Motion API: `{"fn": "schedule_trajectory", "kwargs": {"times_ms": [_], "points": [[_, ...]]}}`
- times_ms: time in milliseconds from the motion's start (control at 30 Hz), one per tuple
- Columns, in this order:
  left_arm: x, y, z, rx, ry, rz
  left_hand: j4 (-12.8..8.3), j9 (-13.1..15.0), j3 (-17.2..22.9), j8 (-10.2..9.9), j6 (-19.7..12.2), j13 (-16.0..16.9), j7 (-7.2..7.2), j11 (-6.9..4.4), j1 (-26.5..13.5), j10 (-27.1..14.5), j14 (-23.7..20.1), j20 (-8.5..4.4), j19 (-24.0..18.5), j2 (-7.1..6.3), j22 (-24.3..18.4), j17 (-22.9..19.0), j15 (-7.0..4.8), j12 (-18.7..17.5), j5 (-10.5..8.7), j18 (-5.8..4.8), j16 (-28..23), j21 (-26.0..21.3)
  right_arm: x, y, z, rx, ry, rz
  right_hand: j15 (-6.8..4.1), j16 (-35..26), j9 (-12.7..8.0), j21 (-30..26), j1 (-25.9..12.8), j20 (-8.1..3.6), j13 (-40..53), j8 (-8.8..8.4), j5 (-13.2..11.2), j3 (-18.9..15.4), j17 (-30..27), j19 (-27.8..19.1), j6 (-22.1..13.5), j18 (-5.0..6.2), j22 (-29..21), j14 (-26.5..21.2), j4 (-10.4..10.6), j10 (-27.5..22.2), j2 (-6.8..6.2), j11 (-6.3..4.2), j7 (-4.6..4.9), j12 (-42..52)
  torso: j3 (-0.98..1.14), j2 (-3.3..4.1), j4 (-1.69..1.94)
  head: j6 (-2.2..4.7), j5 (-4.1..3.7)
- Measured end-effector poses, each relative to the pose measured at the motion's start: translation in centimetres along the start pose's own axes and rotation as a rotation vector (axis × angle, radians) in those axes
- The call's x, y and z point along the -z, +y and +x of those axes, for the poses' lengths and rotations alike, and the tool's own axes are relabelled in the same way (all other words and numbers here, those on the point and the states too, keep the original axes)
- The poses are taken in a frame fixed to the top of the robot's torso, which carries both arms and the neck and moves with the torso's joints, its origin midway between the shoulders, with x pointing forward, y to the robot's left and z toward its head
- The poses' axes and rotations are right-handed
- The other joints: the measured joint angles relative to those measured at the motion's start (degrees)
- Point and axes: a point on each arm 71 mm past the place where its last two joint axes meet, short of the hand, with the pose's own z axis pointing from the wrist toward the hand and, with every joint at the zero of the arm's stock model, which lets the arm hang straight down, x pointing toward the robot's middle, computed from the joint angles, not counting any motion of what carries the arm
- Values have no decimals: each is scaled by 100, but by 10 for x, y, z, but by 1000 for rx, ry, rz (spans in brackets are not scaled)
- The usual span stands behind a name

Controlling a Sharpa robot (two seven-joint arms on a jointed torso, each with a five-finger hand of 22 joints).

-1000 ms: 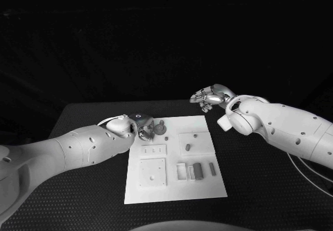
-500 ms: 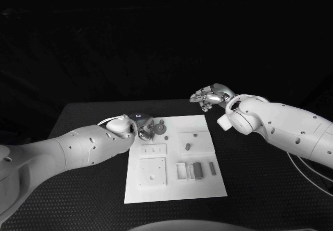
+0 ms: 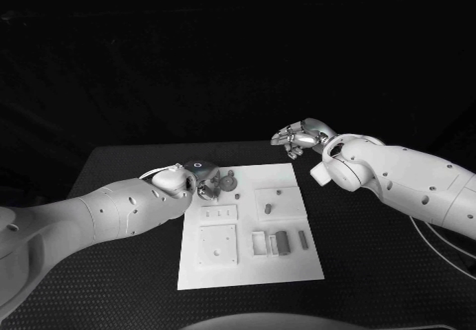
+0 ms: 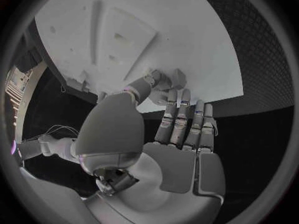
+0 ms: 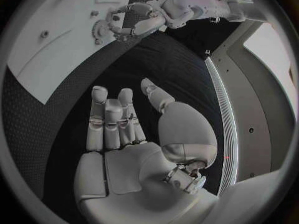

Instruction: Assemble the parts on the task board

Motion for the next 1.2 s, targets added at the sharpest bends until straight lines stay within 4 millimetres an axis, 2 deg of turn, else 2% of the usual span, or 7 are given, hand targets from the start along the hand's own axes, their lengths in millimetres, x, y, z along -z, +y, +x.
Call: {"fn": "schedule_trajectory", "kwargs": {"times_ms": [233,467,733,833,933,1200], "points": [[0,0,0,-5,1,4,-21,9,-21,22,21,-13,-21,5,2,5,0,21,21,3,0,4,0,0,1,1,0,0,0,0,0,0,1,0,0,0,0,0,0,0,0,0,0,0,-3,0,-16,1,0,0,0,0,0,0,16,0,-2,0,3,-21,-5],[1,-1,2,-9,5,11,-61,21,-13,73,62,-25,-62,5,81,5,0,21,21,90,-1,3,0,28,1,0,0,0,0,0,1,0,3,0,0,0,0,0,0,0,-5,0,0,0,-5,0,-17,2,0,0,0,0,0,0,16,0,-2,-5,2,-23,-5],[1,-2,2,-14,8,22,-156,22,-13,97,104,-62,-61,-11,74,27,19,21,21,418,-18,3,-20,54,0,0,0,0,0,0,1,-1,5,0,0,0,0,0,0,0,-5,0,0,0,-5,0,-18,2,0,0,0,0,0,0,14,0,-2,-7,2,-21,-2],[1,-1,2,-14,9,24,-202,6,33,97,125,-66,-40,-11,121,27,19,21,21,484,-19,1,-20,50,0,0,0,0,0,0,1,-1,5,0,0,0,0,0,0,0,-5,0,0,0,-5,0,-26,2,0,0,0,0,0,0,6,0,-2,-7,2,-21,-2],[2,-1,3,-14,8,26,-189,-14,101,97,145,-75,-20,-1,89,17,39,21,21,612,-30,-6,0,86,109,1,0,0,0,0,1,-1,6,0,0,0,0,0,0,0,-5,0,0,0,-5,0,-25,2,0,1,0,0,0,0,5,0,-1,-7,2,-20,-2],[3,1,3,-14,2,30,-198,-35,109,97,145,-87,-20,21,38,37,60,21,21,672,-36,-6,20,106,156,1,0,0,0,0,0,-1,6,1,1,0,0,0,0,0,-9,0,0,0,-4,0,-19,3,0,1,0,0,0,0,-2,0,0,-7,0,-13,-7]]}}
